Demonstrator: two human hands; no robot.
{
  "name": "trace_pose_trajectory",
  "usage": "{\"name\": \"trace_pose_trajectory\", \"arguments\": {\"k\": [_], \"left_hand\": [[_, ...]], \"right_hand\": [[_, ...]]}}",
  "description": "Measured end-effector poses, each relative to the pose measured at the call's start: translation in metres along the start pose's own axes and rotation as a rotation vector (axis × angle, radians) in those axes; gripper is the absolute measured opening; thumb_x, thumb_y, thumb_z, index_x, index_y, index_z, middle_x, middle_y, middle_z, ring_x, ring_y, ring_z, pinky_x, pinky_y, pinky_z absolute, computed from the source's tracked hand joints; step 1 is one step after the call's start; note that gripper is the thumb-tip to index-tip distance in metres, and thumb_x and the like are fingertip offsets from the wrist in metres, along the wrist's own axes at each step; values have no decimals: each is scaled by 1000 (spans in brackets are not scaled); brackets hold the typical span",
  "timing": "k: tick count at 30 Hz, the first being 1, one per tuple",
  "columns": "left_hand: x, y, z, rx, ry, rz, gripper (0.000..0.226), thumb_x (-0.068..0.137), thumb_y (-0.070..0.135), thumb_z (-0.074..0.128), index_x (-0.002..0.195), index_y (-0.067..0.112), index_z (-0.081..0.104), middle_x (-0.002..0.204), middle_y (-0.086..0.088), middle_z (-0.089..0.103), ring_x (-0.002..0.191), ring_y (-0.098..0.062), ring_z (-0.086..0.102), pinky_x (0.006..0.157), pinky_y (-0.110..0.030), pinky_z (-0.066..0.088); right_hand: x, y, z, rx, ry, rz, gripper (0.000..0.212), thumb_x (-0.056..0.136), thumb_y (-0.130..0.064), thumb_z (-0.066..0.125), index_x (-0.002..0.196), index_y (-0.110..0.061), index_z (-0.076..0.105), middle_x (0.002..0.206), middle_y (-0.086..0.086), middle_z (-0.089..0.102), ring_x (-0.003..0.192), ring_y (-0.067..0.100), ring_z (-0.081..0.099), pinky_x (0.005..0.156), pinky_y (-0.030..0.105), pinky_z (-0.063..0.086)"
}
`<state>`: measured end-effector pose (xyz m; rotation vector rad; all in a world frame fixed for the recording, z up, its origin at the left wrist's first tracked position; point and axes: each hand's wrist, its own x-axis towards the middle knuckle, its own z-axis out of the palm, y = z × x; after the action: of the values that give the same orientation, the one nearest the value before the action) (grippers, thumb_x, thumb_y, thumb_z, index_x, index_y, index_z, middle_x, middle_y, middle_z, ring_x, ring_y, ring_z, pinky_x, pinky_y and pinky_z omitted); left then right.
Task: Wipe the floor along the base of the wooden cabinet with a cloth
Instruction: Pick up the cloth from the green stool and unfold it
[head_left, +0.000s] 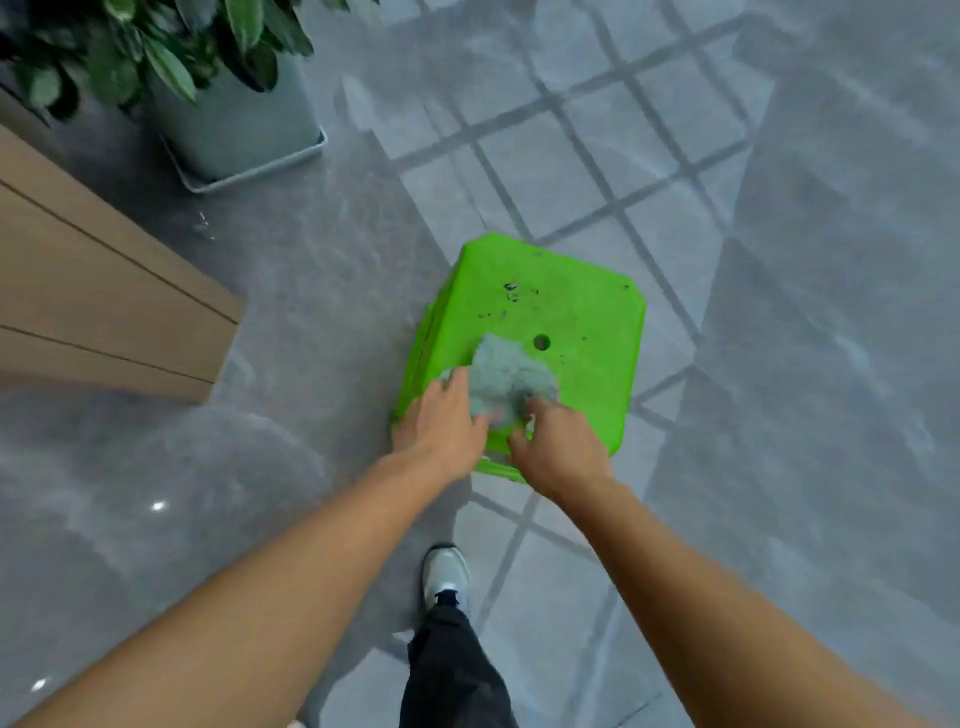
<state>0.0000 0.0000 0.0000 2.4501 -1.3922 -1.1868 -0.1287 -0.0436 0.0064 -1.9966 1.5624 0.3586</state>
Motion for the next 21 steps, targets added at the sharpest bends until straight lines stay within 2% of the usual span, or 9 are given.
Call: {"name": "trace_pose_trajectory", "arguments": {"k": [3,7,9,11,13,14,16,18,21], "left_hand": [[27,1,22,-90,141,-85,57,96,43,52,147,23,35,137,-14,45,123,-39,56,94,-46,47],[46,-23,50,-115,285,-83,40,88,38,66,122,19,57,124,-12,42,114,-37,55,91,-45,49],[42,-46,51,-265,327,-3,31,80,32,73,103,14,63,114,-8,43,107,-30,55,94,-33,46],[29,-77,47,-461,294,11,26,70,30,78,82,15,61,99,-1,50,89,-19,55,80,-21,40],[10,-118,41,-694,226,-119,31,61,36,75,72,15,56,76,3,56,71,-14,50,66,-25,39],[1,-141,37,-830,204,-202,30,60,35,74,71,13,56,71,2,57,68,-15,49,65,-29,40],[-17,-188,32,-1120,175,-342,19,68,20,76,76,16,59,77,-4,62,75,-19,56,72,-36,47],[-34,-231,29,-1313,148,-432,18,81,5,73,87,19,63,91,-7,69,83,-25,64,79,-43,54],[-57,-290,27,-1340,109,-468,17,88,2,68,89,18,62,92,-6,69,81,-22,65,71,-38,58]], "right_hand": [[31,16,19,284,214,0,40,85,-22,60,124,-14,57,116,19,54,107,36,56,91,36,44],[59,16,43,437,336,36,48,85,-24,66,131,-13,56,120,18,60,108,30,57,90,29,39],[61,8,54,458,294,55,29,85,-26,66,112,-14,68,103,13,72,97,29,65,80,29,44],[50,-6,69,509,181,61,13,85,-27,66,92,-18,72,81,7,73,78,26,67,71,31,50],[32,-25,93,528,32,-3,13,84,-29,68,79,-17,70,64,0,65,61,21,60,65,35,51],[24,-37,106,522,-32,-28,16,84,-30,69,75,-18,68,58,-5,60,57,18,55,62,35,50],[10,-65,135,516,-109,-66,17,85,-29,71,71,-20,65,56,-8,56,56,17,53,60,34,50],[0,-94,165,493,-130,-102,15,85,-28,71,75,-18,67,62,0,61,59,19,53,59,26,45],[-11,-135,205,410,-140,-139,13,84,-27,72,80,-15,68,71,9,66,62,21,53,54,26,35]]}}
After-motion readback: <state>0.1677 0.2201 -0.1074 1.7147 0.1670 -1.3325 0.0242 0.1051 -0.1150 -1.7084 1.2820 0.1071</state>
